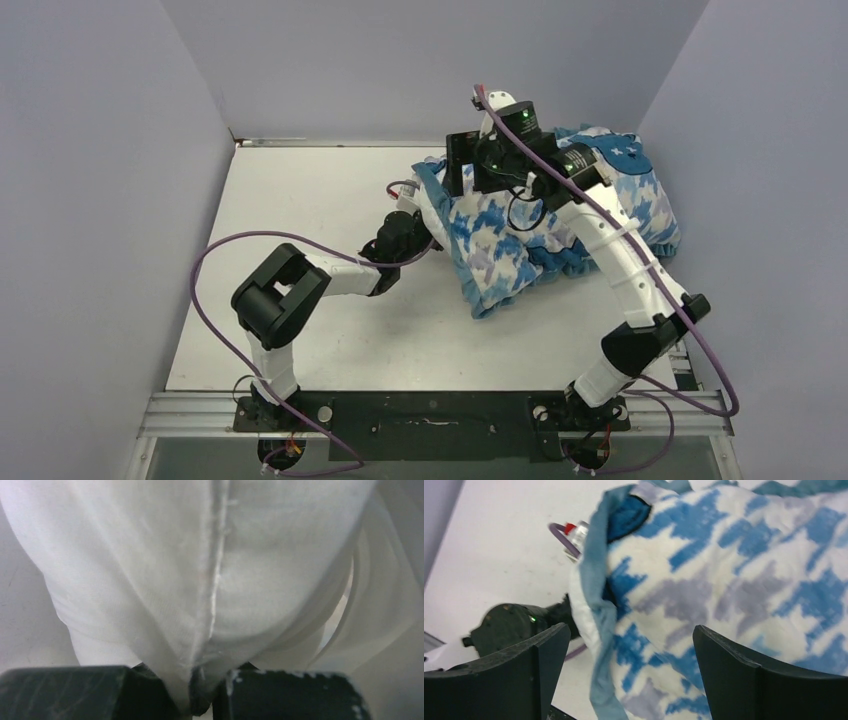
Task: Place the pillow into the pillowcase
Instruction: Stuff the pillow into the pillowcase.
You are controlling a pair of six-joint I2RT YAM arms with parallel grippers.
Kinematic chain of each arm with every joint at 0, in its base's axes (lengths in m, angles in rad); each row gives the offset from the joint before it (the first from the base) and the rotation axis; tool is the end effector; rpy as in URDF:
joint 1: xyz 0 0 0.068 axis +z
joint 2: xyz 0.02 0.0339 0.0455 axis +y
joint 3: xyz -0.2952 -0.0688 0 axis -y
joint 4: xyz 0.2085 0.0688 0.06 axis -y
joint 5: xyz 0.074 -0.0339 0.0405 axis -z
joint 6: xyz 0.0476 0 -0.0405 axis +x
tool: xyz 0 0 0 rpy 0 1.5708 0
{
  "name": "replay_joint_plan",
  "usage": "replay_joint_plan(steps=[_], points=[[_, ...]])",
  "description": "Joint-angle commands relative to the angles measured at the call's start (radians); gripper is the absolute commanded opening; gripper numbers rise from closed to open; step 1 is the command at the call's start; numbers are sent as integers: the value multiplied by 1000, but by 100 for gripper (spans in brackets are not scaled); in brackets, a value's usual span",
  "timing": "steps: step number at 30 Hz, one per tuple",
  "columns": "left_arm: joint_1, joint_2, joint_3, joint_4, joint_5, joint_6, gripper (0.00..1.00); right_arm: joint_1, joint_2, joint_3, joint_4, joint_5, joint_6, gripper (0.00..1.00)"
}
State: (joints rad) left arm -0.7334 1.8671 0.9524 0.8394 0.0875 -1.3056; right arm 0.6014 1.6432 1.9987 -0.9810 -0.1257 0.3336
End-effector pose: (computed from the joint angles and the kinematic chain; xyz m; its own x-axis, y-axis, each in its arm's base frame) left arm 0.2959 -0.2722 0.2581 -0.7207 -0.6447 -0.2550 0.1378 0.2273 -0.9640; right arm 0.2557 0.1827 0.4658 -0.6674 -0.0640 -0.7419 -0.4515 0.8271 0.3348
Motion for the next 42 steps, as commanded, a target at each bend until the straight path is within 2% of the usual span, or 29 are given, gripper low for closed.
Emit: replay_joint_plan(steps=[1, 6, 12, 16, 18, 19, 20, 21, 23, 26, 28, 31, 33, 38, 42], points=[[2, 10, 64, 113, 27, -2, 0, -1, -80, -86, -115, 213, -59, 90], [4, 21, 75, 110, 32, -7, 0, 73, -106, -182, -202, 248, -57, 90], [12, 23, 78, 106, 41, -15, 0, 244, -133, -410, -162, 302, 12, 90], [14, 19, 83, 105, 46, -15, 0, 257, -86, -478, -121, 411, 23, 90], [14, 16, 83, 109, 48, -14, 0, 253, -57, -473, -104, 458, 12, 96], [15, 13, 81, 110, 48, -12, 0, 245, -49, -454, -95, 452, 0, 67], [15, 11, 80, 110, 46, -11, 0, 242, -43, -432, -87, 439, -10, 53], [16, 7, 76, 112, 45, -10, 0, 233, -42, -403, -79, 411, -21, 35], [21, 0, 70, 118, 44, -9, 0, 198, -49, -337, -41, 254, -51, 6], [31, -17, 62, 124, 41, 0, 0, 94, -49, -241, 37, -158, -80, 5], [33, -35, 59, 124, 36, 13, 0, 61, -26, -135, 76, -339, -65, 5], [34, -73, 57, 112, 17, 47, 0, 51, 50, 22, 70, -480, -29, 5], [35, -100, 63, 90, 7, 71, 0, 49, 83, 69, 108, -582, 18, 5], [32, -155, 83, 32, -12, 121, 0, 65, 127, 49, 390, -839, 219, 5], [22, -204, 116, -9, -32, 179, 0, 115, 202, 64, 602, -953, 377, 5]])
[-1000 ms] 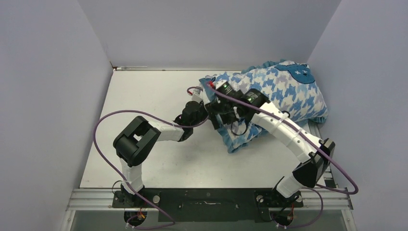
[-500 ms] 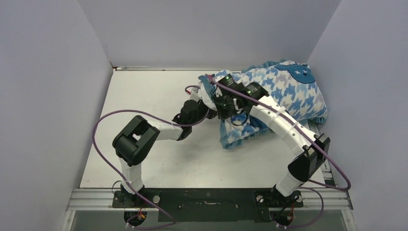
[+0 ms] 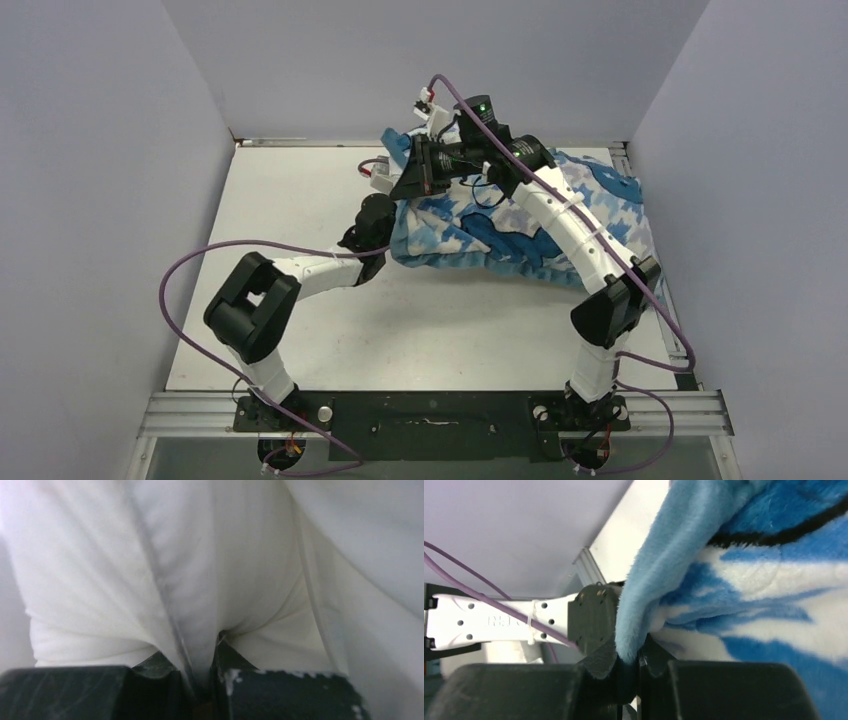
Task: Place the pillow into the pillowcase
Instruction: Stuff the pillow into the pillowcase.
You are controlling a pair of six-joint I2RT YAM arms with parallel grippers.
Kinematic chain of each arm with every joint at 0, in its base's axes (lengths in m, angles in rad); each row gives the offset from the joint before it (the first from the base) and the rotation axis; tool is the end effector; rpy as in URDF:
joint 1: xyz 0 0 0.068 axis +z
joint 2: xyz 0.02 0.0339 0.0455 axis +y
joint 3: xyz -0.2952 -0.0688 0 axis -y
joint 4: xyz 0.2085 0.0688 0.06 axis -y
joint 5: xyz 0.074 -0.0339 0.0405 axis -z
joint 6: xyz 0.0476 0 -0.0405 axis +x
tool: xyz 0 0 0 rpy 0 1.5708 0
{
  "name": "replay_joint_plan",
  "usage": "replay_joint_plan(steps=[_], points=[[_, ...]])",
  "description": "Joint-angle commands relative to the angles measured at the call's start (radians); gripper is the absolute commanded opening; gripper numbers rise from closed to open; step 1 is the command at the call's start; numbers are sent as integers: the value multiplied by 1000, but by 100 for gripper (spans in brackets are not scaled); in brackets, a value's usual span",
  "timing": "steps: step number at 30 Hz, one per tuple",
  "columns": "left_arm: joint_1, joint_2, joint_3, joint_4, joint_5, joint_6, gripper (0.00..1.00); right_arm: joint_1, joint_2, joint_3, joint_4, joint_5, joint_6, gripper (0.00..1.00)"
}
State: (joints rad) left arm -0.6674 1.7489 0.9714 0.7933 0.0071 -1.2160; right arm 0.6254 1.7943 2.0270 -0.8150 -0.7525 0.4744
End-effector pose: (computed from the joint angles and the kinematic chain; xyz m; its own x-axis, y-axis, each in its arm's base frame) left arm 0.3018 -0.2383 0.3024 -0.5813 -0.7358 -0.3475 0.2286 0.2622 -0.9376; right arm 0.2771 0.2402 0.4480 -0.8032 -0.1687 -0.5713 -0.5882 0.3763 0.7159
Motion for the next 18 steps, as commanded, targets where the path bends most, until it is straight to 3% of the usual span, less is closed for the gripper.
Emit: replay_joint_plan(steps=[1, 4, 6, 10, 14, 15, 16, 18], points=[[-51, -100, 113, 18, 42, 116, 0, 109, 68, 35, 515, -358, 293, 5], [-75, -138, 142, -50, 16, 203, 0, 145, 113, 34, 690, -407, 436, 5], [-82, -161, 133, -88, 2, 235, 0, 131, 127, 33, 709, -401, 469, 5], [-80, -219, 57, -128, -38, 248, 0, 20, 109, 17, 606, -332, 428, 5], [-68, -287, -32, -139, -78, 240, 0, -76, 110, 83, 349, -227, 264, 5], [-60, -303, -51, -127, -80, 230, 0, -90, 116, 103, 293, -210, 228, 10], [-50, -317, -71, -116, -78, 215, 0, -97, 121, 126, 238, -192, 194, 22], [-28, -345, -110, -46, -65, 179, 0, -107, 121, 159, 167, -143, 135, 53]])
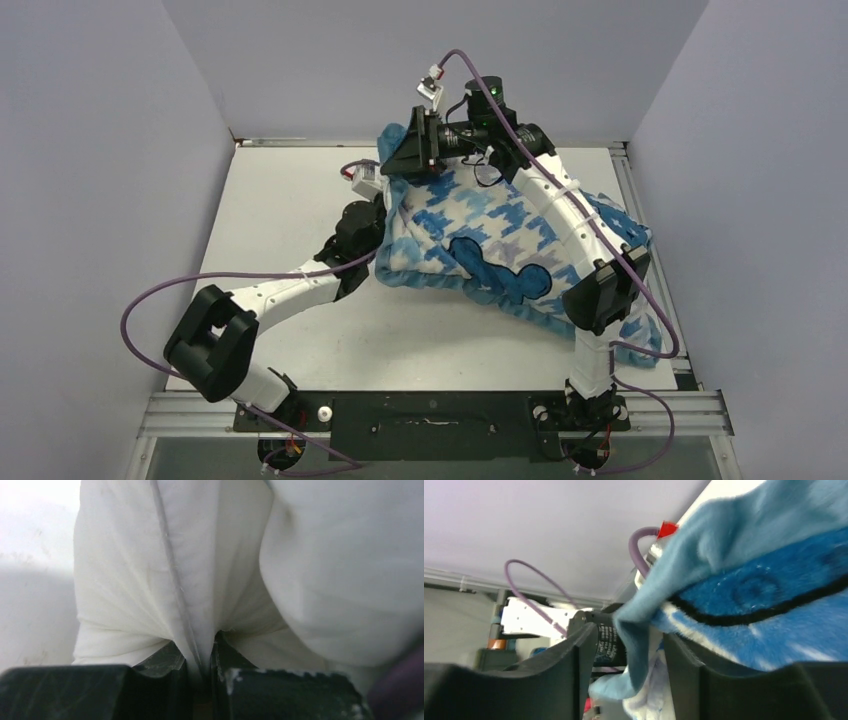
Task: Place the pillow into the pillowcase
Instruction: Stuff the pillow into the pillowcase.
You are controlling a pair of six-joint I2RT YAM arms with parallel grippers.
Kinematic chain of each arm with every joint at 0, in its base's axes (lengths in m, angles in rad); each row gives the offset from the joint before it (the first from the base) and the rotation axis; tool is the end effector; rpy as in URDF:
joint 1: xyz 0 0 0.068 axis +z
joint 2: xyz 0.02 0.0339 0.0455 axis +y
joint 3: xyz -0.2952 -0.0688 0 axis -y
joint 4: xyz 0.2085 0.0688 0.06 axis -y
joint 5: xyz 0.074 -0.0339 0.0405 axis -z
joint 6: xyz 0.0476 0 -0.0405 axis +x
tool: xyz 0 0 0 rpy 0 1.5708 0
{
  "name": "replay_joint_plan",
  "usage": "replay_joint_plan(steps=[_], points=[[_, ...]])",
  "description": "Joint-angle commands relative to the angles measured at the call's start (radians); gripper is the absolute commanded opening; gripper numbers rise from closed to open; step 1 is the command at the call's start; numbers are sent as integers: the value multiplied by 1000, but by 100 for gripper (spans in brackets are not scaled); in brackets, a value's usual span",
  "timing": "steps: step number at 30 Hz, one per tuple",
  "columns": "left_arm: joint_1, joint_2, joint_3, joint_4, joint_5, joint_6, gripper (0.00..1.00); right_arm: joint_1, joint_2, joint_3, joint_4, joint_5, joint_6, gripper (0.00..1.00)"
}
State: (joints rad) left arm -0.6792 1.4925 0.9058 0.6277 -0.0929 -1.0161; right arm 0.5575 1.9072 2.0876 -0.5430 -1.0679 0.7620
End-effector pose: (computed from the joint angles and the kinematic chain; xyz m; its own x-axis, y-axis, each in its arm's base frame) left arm 0.2557 -0.2008 0.3473 -0.4536 -0.7216 -0.5230 0.3185 0.4168 -0.8513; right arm 0.3194 0.2483 0.4542 -0.8737 -0.1526 -0.4619 -0.4796 0.1119 0.8703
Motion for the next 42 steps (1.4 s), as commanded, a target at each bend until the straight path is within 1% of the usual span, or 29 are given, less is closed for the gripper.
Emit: replay_joint_plan(steps=[1, 2, 3, 4, 5, 7, 8, 13, 16, 19, 22, 24, 26, 28, 31, 34, 35, 39, 42], points=[[-3, -101, -59, 151, 44, -38, 0, -44, 1, 115, -149, 219, -178, 68], [10, -113, -68, 179, 57, -50, 0, -52, -10, 121, -177, 256, -200, 81], [22, -124, -73, 200, 71, -63, 0, -65, -23, 121, -197, 291, -220, 89], [35, -135, -77, 216, 83, -75, 0, -78, -39, 122, -220, 334, -237, 95], [47, -145, -79, 226, 91, -83, 0, -93, -53, 118, -244, 372, -257, 99], [70, -164, -78, 234, 128, -90, 0, -125, -86, 110, -303, 455, -300, 92], [80, -171, -80, 238, 137, -95, 0, -138, -102, 102, -334, 501, -324, 91], [128, -180, -105, 324, 168, -161, 0, -201, -168, 24, -528, 718, -431, 90], [139, -175, -91, 334, 195, -179, 0, -239, -257, -74, -568, 819, -459, 90], [143, -169, -79, 360, 199, -196, 0, -279, -318, -147, -580, 853, -454, 90], [168, -176, -48, 400, 197, -206, 0, -294, -331, -202, -553, 791, -425, 90], [194, -191, 13, 375, 206, -185, 0, -293, -317, -216, -482, 698, -385, 90], [223, -210, 102, 316, 215, -153, 0, -279, -304, -228, -382, 590, -327, 90], [259, -219, 200, 251, 238, -118, 0, -240, -264, -181, -343, 550, -292, 90], [335, -230, 345, 172, 277, -82, 0, -176, -207, -75, -345, 539, -302, 90], [408, -240, 497, 91, 301, -55, 0, -170, -184, -18, -328, 540, -287, 90], [427, -241, 557, 34, 313, -32, 0, -176, -186, -9, -326, 550, -285, 90], [443, -197, 832, -208, 370, 87, 0, -226, -216, -28, -324, 581, -282, 90], [440, -125, 988, -290, 426, 64, 0, -269, -258, -89, -315, 603, -275, 90]])
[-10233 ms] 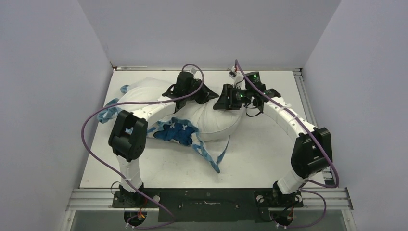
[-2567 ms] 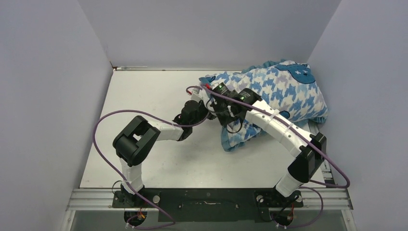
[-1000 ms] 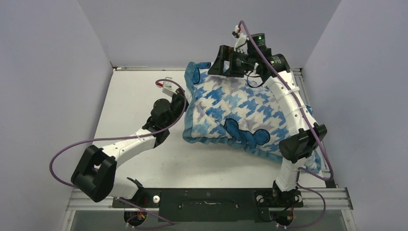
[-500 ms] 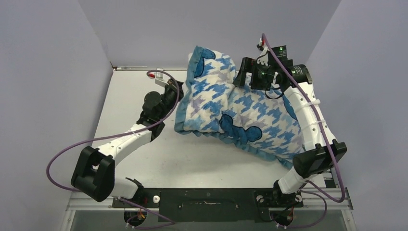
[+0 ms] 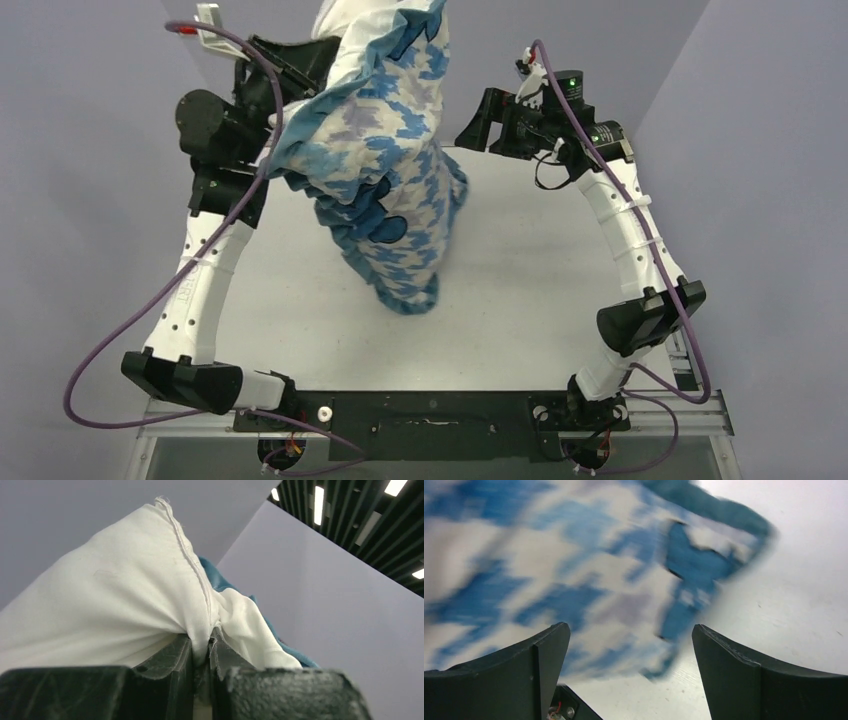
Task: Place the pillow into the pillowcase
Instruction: Stuff the pillow into the pillowcase.
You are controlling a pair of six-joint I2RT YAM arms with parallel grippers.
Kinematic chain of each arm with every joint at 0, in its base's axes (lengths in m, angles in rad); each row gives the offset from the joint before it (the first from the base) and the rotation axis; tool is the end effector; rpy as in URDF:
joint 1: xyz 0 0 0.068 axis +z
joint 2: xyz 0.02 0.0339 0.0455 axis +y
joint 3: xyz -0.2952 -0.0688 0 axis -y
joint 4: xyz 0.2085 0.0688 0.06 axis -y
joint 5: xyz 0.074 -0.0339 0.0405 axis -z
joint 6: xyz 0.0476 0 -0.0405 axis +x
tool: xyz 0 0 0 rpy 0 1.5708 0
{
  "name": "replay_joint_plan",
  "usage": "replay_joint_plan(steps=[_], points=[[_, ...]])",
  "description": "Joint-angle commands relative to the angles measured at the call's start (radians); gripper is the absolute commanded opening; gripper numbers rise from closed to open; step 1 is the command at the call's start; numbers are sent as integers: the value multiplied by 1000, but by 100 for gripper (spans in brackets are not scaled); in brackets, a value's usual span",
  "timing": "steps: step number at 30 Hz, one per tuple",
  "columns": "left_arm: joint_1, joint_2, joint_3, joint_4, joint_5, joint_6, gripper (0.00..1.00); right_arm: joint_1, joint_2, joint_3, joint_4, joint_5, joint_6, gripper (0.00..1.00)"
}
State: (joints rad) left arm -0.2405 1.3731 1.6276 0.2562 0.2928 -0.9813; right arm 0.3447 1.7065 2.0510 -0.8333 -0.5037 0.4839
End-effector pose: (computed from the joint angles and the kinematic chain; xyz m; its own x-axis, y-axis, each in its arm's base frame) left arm 0.2425 -0.0736 0.5720 -0.1289 -0.7878 -0.6023 0.6573 0.3868 -0.6467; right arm 0.3104 0.1359 0.4786 -0.7155 0.1760 -0.6761 -0.4114 0.6760 0.6114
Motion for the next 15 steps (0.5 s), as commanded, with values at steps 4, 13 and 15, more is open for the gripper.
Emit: replay_joint_plan(steps=[4, 13, 15], points=[[-64, 89, 403, -8, 117, 54, 0, -104, -106, -126, -24, 65, 8, 90], [-335, 199, 239, -237, 82, 288, 0, -264, -196, -326, -44, 52, 8, 90], [-360, 181, 30, -147, 49, 272, 0, -269, -211, -358, -45, 54, 6, 90]])
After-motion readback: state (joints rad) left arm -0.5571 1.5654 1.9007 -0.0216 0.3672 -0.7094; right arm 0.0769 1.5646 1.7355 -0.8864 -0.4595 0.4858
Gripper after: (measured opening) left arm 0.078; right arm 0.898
